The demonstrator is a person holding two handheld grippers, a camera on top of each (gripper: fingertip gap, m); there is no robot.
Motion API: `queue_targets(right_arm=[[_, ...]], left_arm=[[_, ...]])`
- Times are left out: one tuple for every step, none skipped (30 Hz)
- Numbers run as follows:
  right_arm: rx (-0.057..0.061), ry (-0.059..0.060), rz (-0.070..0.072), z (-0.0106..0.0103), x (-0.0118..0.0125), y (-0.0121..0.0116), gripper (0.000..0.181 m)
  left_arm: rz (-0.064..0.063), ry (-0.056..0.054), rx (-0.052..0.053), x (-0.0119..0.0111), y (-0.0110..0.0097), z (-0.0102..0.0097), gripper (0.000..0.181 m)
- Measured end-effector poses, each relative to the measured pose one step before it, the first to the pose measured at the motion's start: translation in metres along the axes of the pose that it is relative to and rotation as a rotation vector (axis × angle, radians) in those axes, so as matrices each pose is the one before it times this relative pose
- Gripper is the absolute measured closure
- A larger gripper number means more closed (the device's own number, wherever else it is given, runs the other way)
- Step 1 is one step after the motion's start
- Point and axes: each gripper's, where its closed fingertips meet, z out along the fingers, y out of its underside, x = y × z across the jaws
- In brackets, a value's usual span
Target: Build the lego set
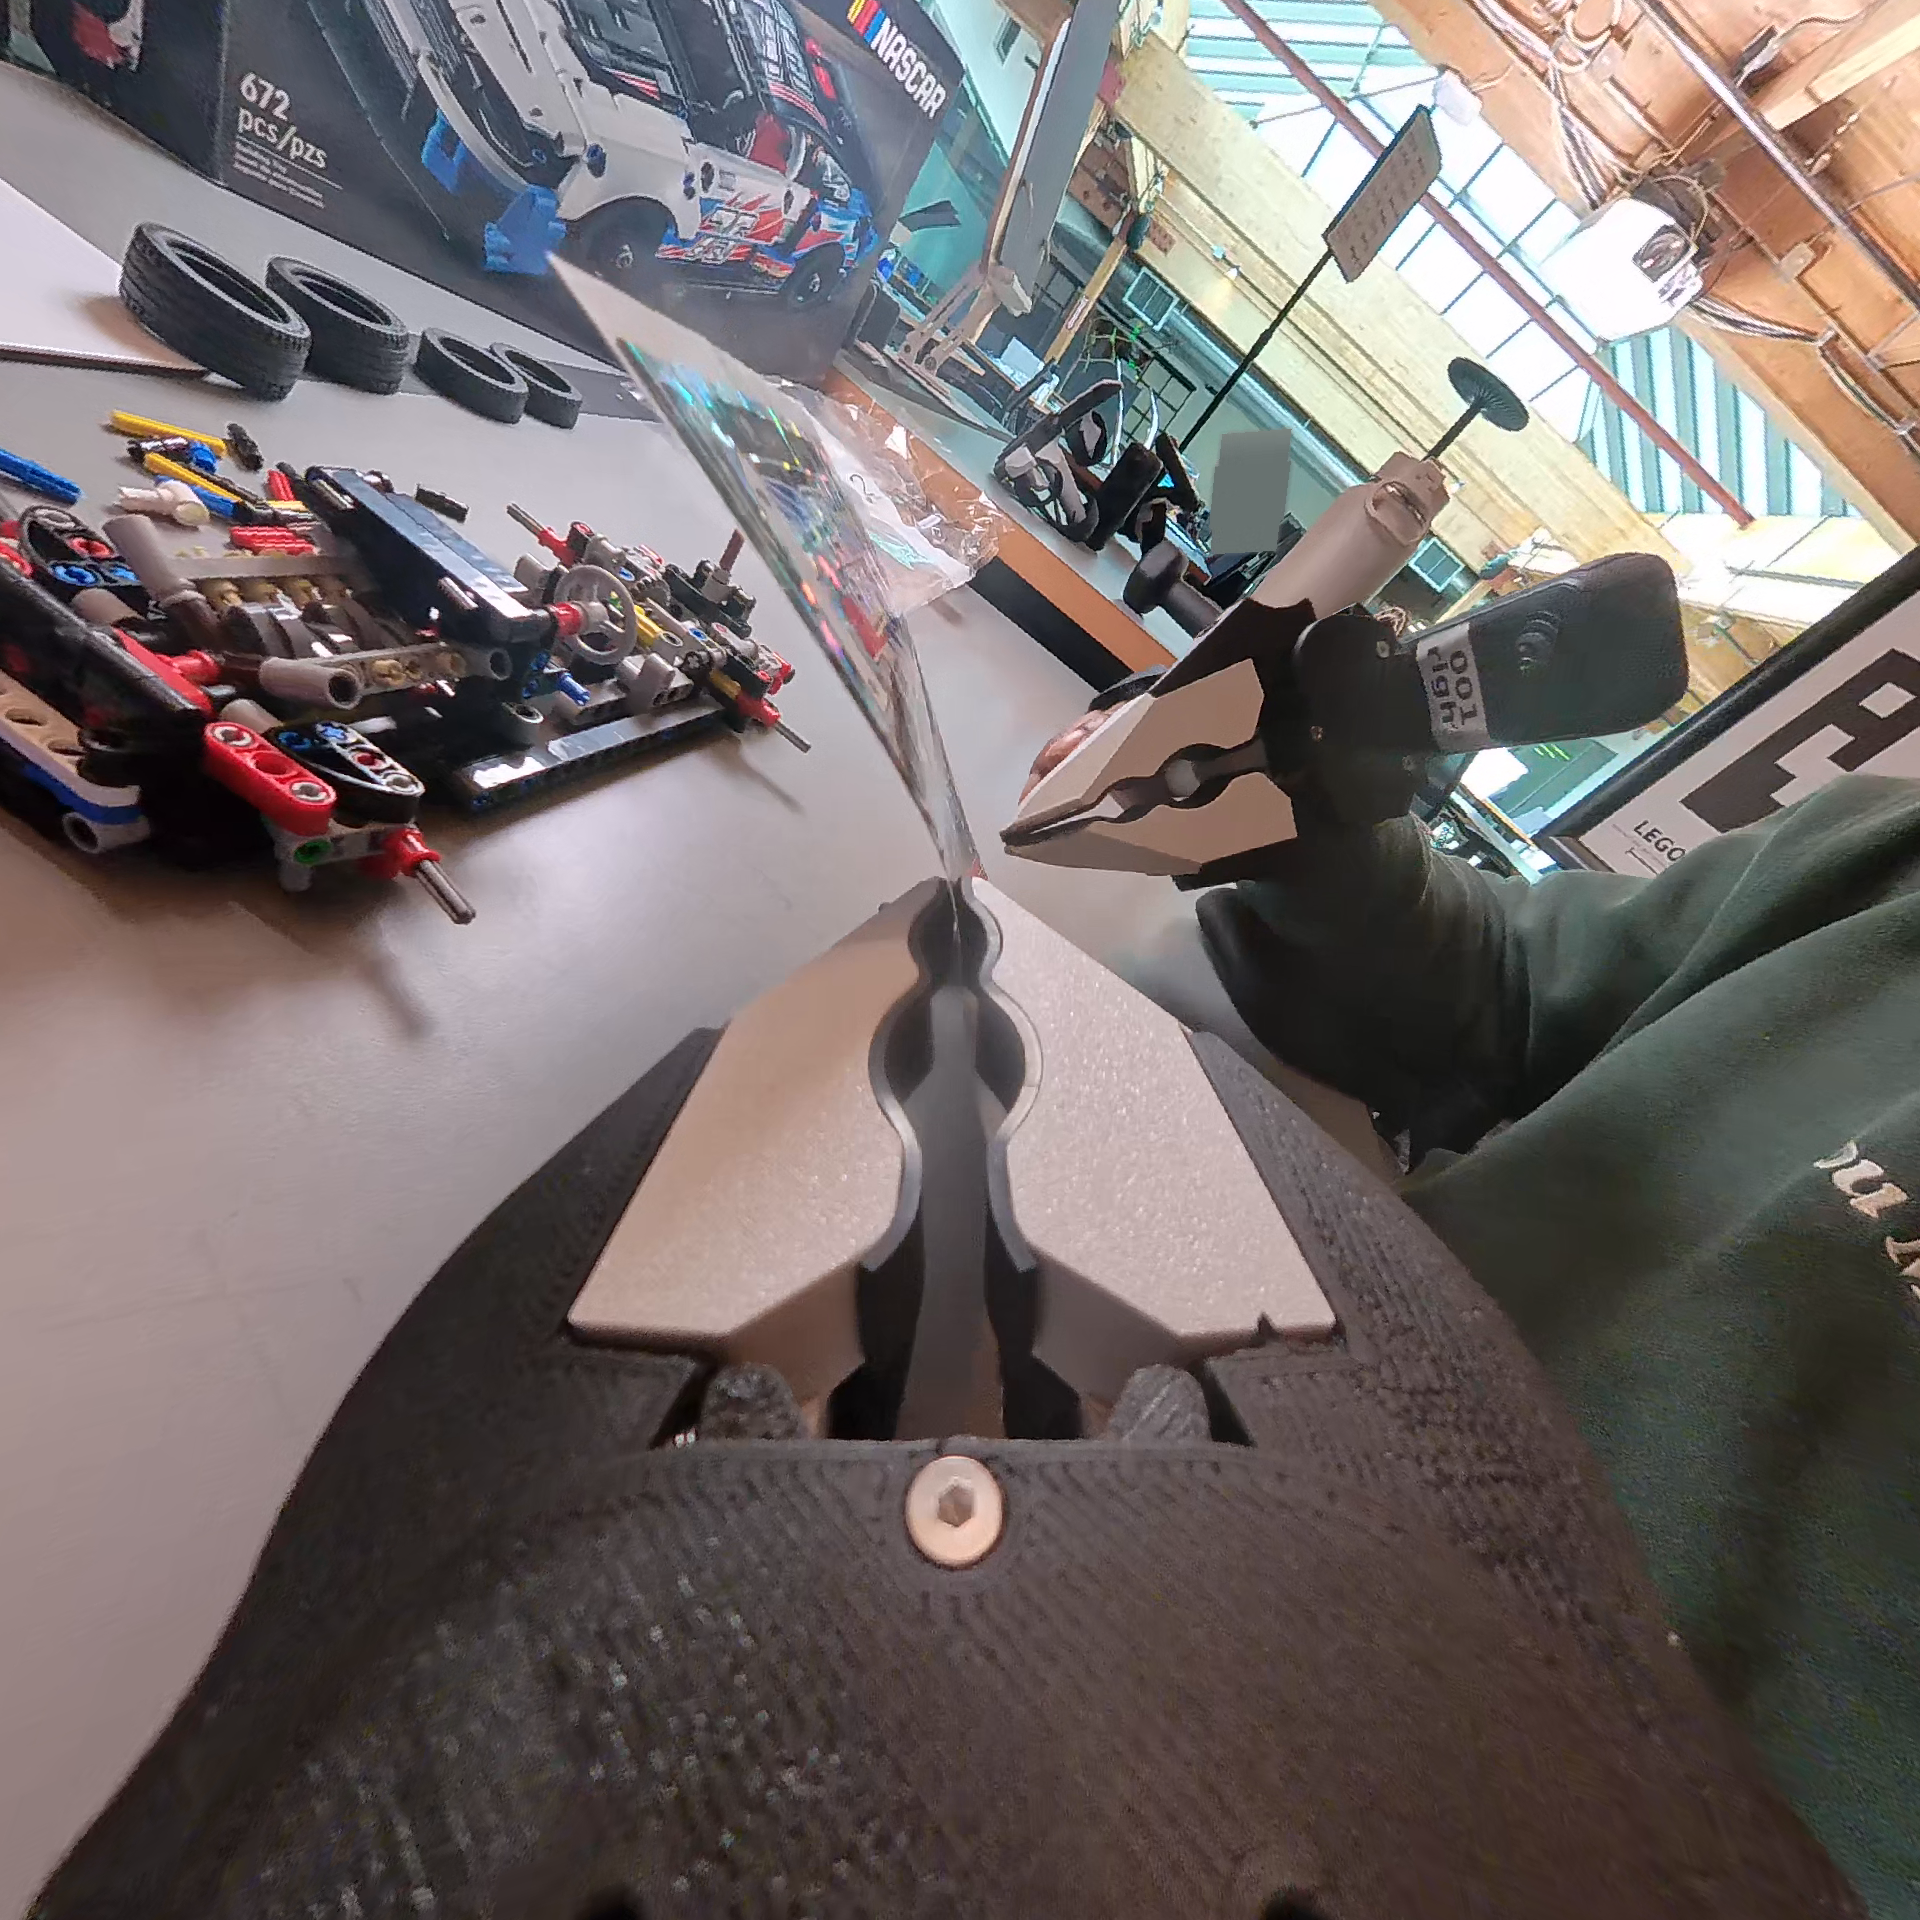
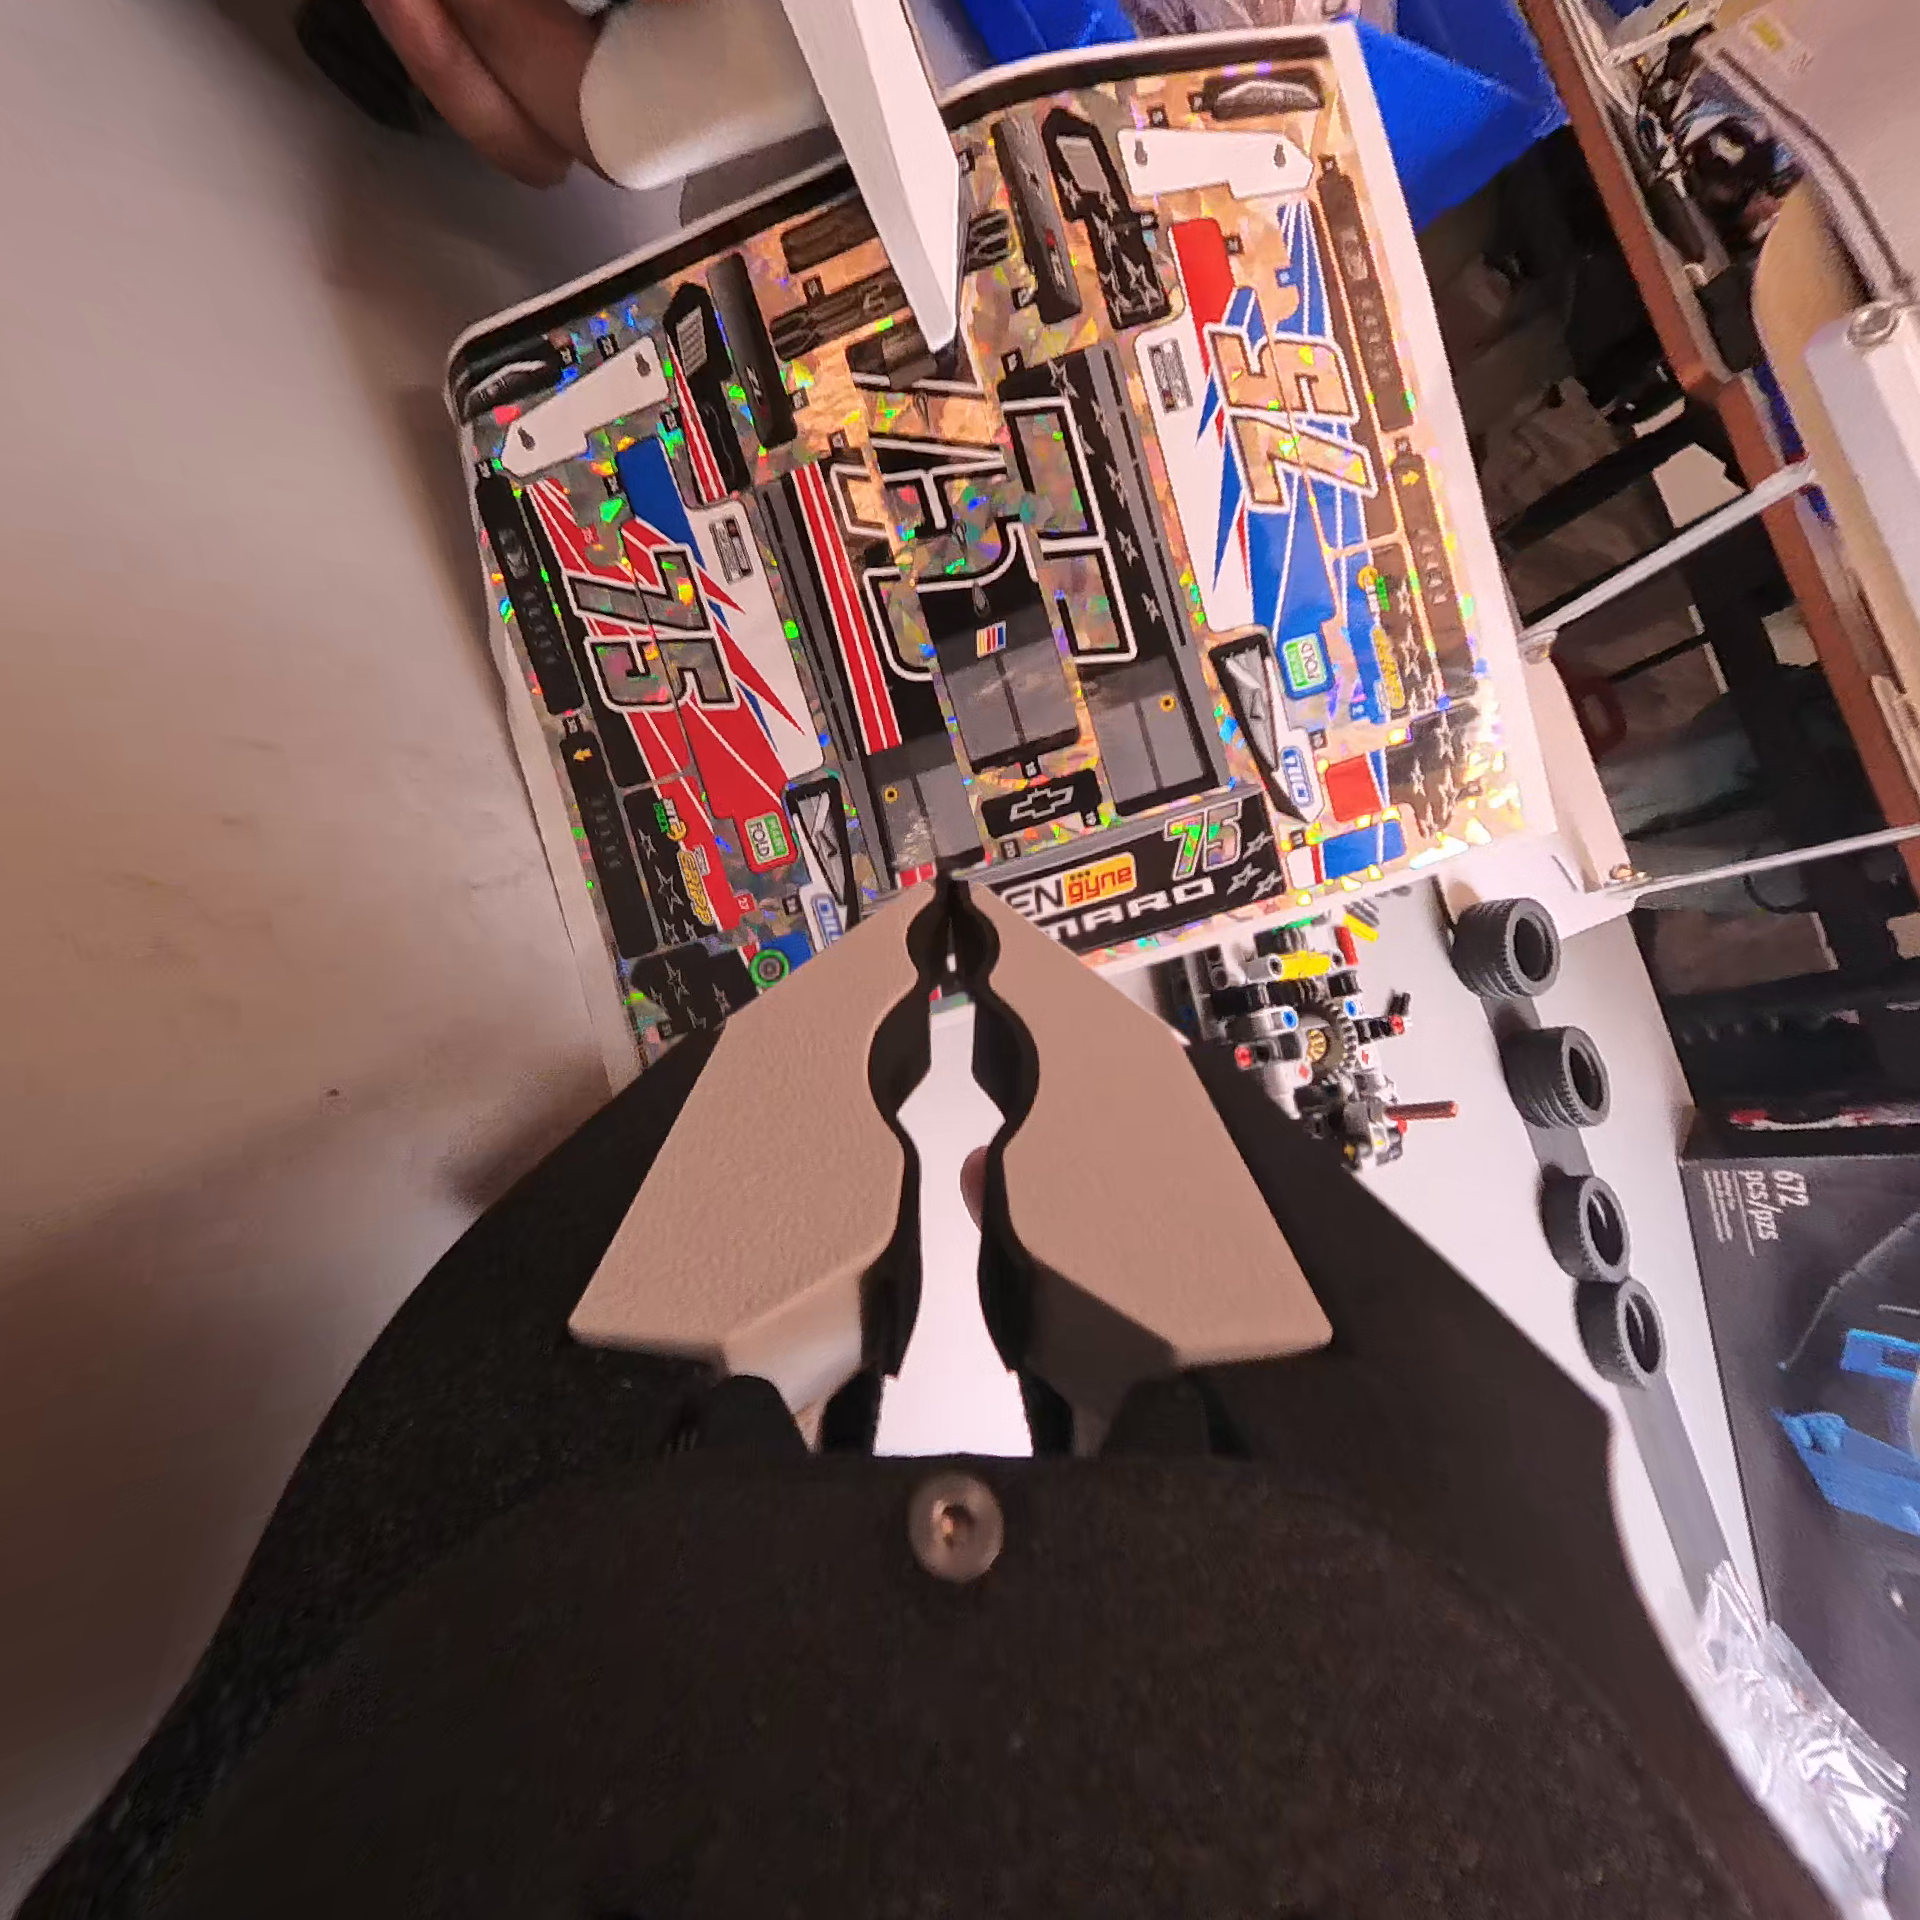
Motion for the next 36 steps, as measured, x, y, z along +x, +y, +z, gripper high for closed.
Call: queue_targets(right_arm=[[-0.0021,-0.0037,0.0046,0.00031,-0.00073,0.00214,0.181],[-0.0016,-0.0042,0.0061,0.00035,-0.00135,0.00202,0.181],[0.0003,-0.0053,0.0073,0.00037,-0.00192,0.00158,0.181],[0.0031,-0.0066,0.0081,0.00042,-0.00266,0.00108,0.181],[0.0031,-0.0069,0.0067,0.00023,-0.00289,0.00119,0.181],[0.0057,-0.0019,0.0071,0.00006,-0.00191,0.0006,0.181],[0.009,-0.0023,0.0104,0.0,-0.00179,-0.00008,0.181],[0.0084,-0.0083,0.0117,0.00018,-0.00234,-0.00023,0.181],[0.0053,-0.0088,0.0083,0.00017,-0.00212,-0.00022,0.181],[0.0015,-0.0049,0.0031,0.0003,-0.00115,0.00019,0.181],[-0.0029,-0.0038,-0.0014,0.00027,-0.0008,0.0008,0.181],[-0.0023,-0.001,-0.0007,0.00017,0.0,0.00054,0.181],[0.0005,-0.0022,0.0013,0.0001,-0.0001,0.00021,0.181],[0.0008,-0.0013,0.0026,-0.00002,0.00012,0.00024,0.181],[0.001,0.0035,0.0018,-0.00023,0.00092,0.0003,0.181],[0.0007,0.0067,0.0017,-0.00011,0.00154,0.00047,0.181],[0.0031,0.0122,0.0038,-0.00018,0.00252,0.00012,0.181],[0.0038,0.0104,0.0061,-0.00016,0.00241,0.00009,0.181],[0.0033,0.0051,0.0082,-0.00015,0.00169,0.00008,0.181],[0.0056,0.0058,0.0081,-0.00016,0.00159,-0.00025,0.181],[0.0073,0.0075,0.0067,-0.00005,0.00166,-0.00065,0.181],[0.0061,0.0065,0.0054,0.0001,0.00134,-0.00042,0.181],[0.0055,0.0074,0.0049,0.00031,0.0013,-0.00063,0.181],[0.0075,0.0077,0.0039,0.00042,0.00098,-0.00115,0.181],[0.0079,0.0082,0.003,0.00056,0.00103,-0.00146,0.181],[0.0092,0.0083,0.002,0.00058,0.00071,-0.00197,0.181],[0.0101,0.0049,0.0014,0.00061,-0.00006,-0.00252,0.181],[0.0117,0.001,0.0008,0.0009,-0.00108,-0.00329,0.181],[0.0126,-0.0026,-0.0004,0.00107,-0.00213,-0.00395,0.181],[0.0106,-0.0062,-0.0029,0.00147,-0.00318,-0.00386,0.181],[0.0094,-0.007,-0.0058,0.00172,-0.00381,-0.00363,0.181],[0.0093,-0.0082,-0.0082,0.00179,-0.00421,-0.00348,0.181],[0.006,-0.0097,-0.0085,0.0021,-0.00442,-0.00296,0.181],[0.0041,-0.009,-0.0077,0.00211,-0.00416,-0.00242,0.181],[0.0032,-0.0096,-0.0069,0.00226,-0.00405,-0.00228,0.181],[0.001,-0.0117,-0.0051,0.00226,-0.00412,-0.00174,0.181]], left_arm=[[0.0001,-0.0024,0.0006,-0.00059,-0.00012,-0.00015,0.181],[-0.0004,-0.0021,0.001,-0.00058,-0.00008,-0.00026,0.181],[-0.0013,-0.0022,0.0017,-0.00065,-0.00014,-0.00027,0.181],[-0.0016,-0.0015,0.0018,-0.00064,-0.00024,-0.00026,0.181],[-0.0015,-0.0012,0.001,-0.00043,-0.00013,-0.00018,0.181],[-0.0011,-0.0012,0.0,-0.00049,0.0002,0.00011,0.181],[-0.0006,-0.0011,-0.001,-0.00038,0.0003,0.0001,0.181],[0.0002,-0.0014,-0.0016,-0.00029,0.0005,0.00026,0.181],[0.0006,-0.0015,-0.0018,-0.00023,0.00049,0.00016,0.181],[0.0005,-0.0013,-0.0018,-0.00024,0.00044,0.00024,0.181],[0.0005,-0.001,-0.001,-0.00011,0.00029,0.00008,0.181],[0.0002,-0.0007,-0.0005,-0.00022,0.00023,0.00012,0.181],[-0.0004,-0.0009,-0.0002,-0.00022,0.00008,-0.00008,0.181],[-0.0008,-0.0006,0.0,-0.00038,0.00012,-0.00003,0.181],[-0.0012,0.0002,0.0001,-0.00012,0.00007,0.00003,0.181],[-0.001,0.0004,-0.0001,-0.00004,0.00002,0.00001,0.181],[-0.0003,0.0002,-0.0006,-0.00012,0.0002,0.00005,0.181],[-0.0004,0.0004,-0.0008,0.00004,0.00019,0.00009,0.181],[-0.0009,0.0013,-0.0004,0.00003,0.00013,0.00014,0.181],[-0.0013,0.0018,-0.0001,0.00029,0.0001,0.00014,0.181],[-0.0008,0.0014,-0.0004,0.0002,0.00013,0.00012,0.181],[-0.0002,0.0007,-0.0005,0.00013,0.00018,0.00018,0.181],[-0.0007,0.001,-0.0002,0.00021,0.00002,0.00013,0.181],[-0.0018,0.0015,0.0006,0.0001,0.0,0.00006,0.181],[-0.0028,0.0014,0.0008,0.00012,-0.00008,0.00015,0.181],[-0.0037,0.0011,0.0005,-0.00004,-0.00004,0.00014,0.181],[-0.0047,0.0015,0.0009,0.00007,0.00002,0.00011,0.181],[-0.0064,0.0034,0.0015,0.00016,-0.00002,0.0001,0.181],[-0.0078,0.0055,0.0027,0.00055,-0.00031,0.0001,0.181],[-0.0092,0.0066,0.0031,0.00062,-0.00026,0.00007,0.181],[-0.0098,0.0062,0.0019,0.00056,-0.00003,0.00013,0.181],[-0.0094,0.0031,0.0012,0.00012,-0.00006,0.00014,0.181],[-0.0076,0.001,0.0006,-0.00009,0.00007,0.00002,0.181],[-0.0047,0.0017,0.0005,0.00005,0.00002,0.00013,0.181],[-0.0024,0.001,0.0011,0.00024,-0.00019,0.00001,0.181],[-0.0011,-0.0002,0.0006,0.00011,-0.00016,0.00004,0.181]])
